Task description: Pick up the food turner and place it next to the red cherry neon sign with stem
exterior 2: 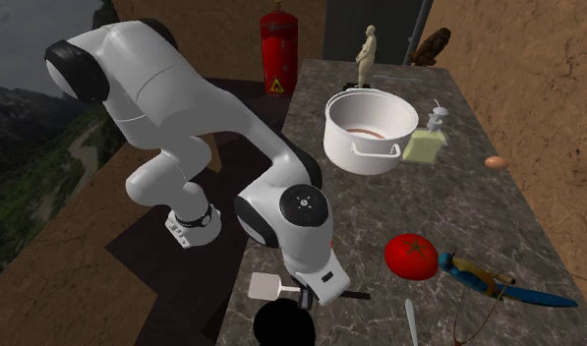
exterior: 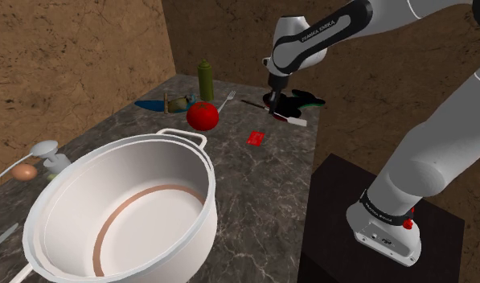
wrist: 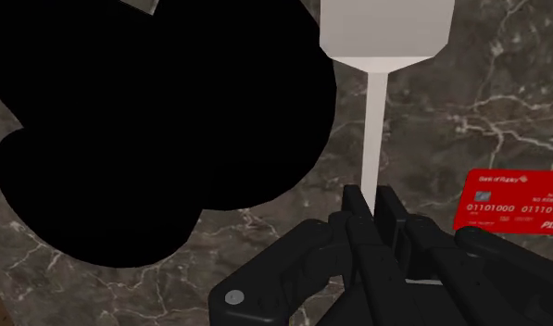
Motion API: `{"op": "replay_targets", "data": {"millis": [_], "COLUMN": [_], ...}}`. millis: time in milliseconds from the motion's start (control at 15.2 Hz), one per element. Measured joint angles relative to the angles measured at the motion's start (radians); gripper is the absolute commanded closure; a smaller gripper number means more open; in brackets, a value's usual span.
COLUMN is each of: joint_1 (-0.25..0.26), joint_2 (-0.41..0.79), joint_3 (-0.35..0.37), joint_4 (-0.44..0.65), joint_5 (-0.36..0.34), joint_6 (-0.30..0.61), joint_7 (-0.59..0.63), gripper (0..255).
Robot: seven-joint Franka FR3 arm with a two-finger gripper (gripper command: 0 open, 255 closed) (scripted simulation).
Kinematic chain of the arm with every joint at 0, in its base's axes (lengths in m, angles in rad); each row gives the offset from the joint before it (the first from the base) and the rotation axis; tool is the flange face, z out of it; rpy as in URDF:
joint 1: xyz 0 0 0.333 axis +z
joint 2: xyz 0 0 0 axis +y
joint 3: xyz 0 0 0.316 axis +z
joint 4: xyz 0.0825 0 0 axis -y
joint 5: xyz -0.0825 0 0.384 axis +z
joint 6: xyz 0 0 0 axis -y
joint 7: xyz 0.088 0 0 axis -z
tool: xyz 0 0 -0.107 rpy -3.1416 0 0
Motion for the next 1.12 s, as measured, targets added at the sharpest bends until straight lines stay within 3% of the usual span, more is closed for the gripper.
{"op": "replay_targets", "data": {"millis": [462,858,924,1122], "joint_1": [0.002,0.002,0.002,0.002], "joint_2": [0.053,0.061,0.061,0.061], "joint_3": [0.000,-0.001,-0.001,0.000], "joint_4": [-0.040,-0.044,-0.044,-0.044], "joint_5": [0.008,0.009,0.009,0.009], "joint_6": [0.095,0.105,0.105,0.105], "joint_7": [-0.007,-0.008,-0.008,-0.008], "gripper": [255,255,0,0]}}
